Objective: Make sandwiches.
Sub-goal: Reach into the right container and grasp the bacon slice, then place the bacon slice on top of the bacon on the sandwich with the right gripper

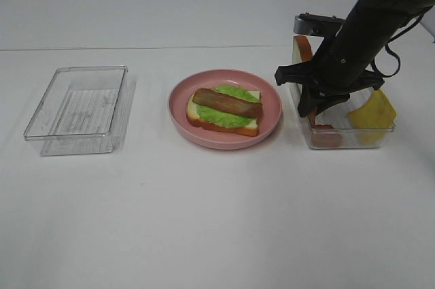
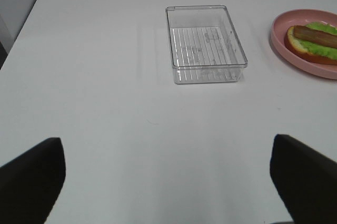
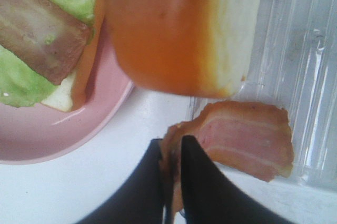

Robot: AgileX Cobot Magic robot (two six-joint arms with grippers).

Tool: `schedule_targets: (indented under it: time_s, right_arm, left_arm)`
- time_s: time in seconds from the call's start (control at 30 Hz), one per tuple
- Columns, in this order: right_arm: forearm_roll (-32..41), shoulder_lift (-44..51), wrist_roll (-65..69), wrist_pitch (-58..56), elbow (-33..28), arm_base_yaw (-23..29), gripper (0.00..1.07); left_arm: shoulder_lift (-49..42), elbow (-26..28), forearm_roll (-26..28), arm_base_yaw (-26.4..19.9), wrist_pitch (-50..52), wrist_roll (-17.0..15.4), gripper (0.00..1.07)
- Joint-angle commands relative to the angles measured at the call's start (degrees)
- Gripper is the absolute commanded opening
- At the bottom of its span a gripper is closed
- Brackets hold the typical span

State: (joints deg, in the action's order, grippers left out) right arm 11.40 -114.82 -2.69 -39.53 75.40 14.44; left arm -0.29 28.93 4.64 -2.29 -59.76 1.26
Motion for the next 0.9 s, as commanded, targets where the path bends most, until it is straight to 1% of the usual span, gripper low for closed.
schedule_targets:
  time_s: [0.03,0.2,0.47,0.53,0.6,0.63,0.7,0.73,0.77,0.8,0.87,0.9]
  right_arm:
    - [-0.11,0.52,0.63,-0.63,0.34,0.00,0.00]
    - [0.00,1.95,0.63,-0.69,0.34,0.00,0.00]
    - [0.86,8.14,2.69,-6.42,0.34,0.00,0.00]
    - [3.09,12.43,2.69,-8.82,0.34,0.00,0.00]
    - [3.67,13.69,2.69,-9.40,0.34,0.00,0.00]
    - [5.39,16.73,2.69,-9.85,0.34,0.00,0.00]
    - [6.59,17.82,2.29,-9.80,0.34,0.00,0.00]
    - [9.28,19.88,0.97,-9.11,0.34,0.00,0.00]
    - [9.28,19.88,0.97,-9.11,0.34,0.00,0.00]
    - [13.01,21.37,-0.97,-7.62,0.34,0.29,0.00]
    - [14.15,21.66,-1.95,-6.59,0.34,0.80,0.00]
    - [16.39,21.77,-3.09,-4.41,0.34,2.18,0.00]
  left_arm:
    - [-1.26,-0.34,0.34,0.11,0.57,-0.52,0.98]
    - [-1.26,-0.34,0.34,0.11,0.57,-0.52,0.98]
    - [-1.26,-0.34,0.34,0.11,0.57,-0.52,0.98]
    - [-1.26,-0.34,0.34,0.11,0.57,-0.52,0.98]
    - [-1.26,-0.34,0.34,0.11,0.57,-0.52,0.98]
    - [-1.26,-0.34,0.34,0.11,0.57,-0.52,0.98]
    - [-1.26,-0.34,0.34,0.11,0.57,-0.52,0.98]
    - [-1.26,-0.34,0.34,0.11,0.57,-0.52,0.98]
    - [-1.26,-0.34,0.34,0.11,0.57,-0.52,0.98]
    - [-1.26,-0.34,0.34,0.11,0.57,-0.52,0.98]
    - [-1.26,-0.34,0.34,0.11,0.57,-0.52,0.98]
    - [-1.26,-0.34,0.34,0.11,0.57,-0.52,0.98]
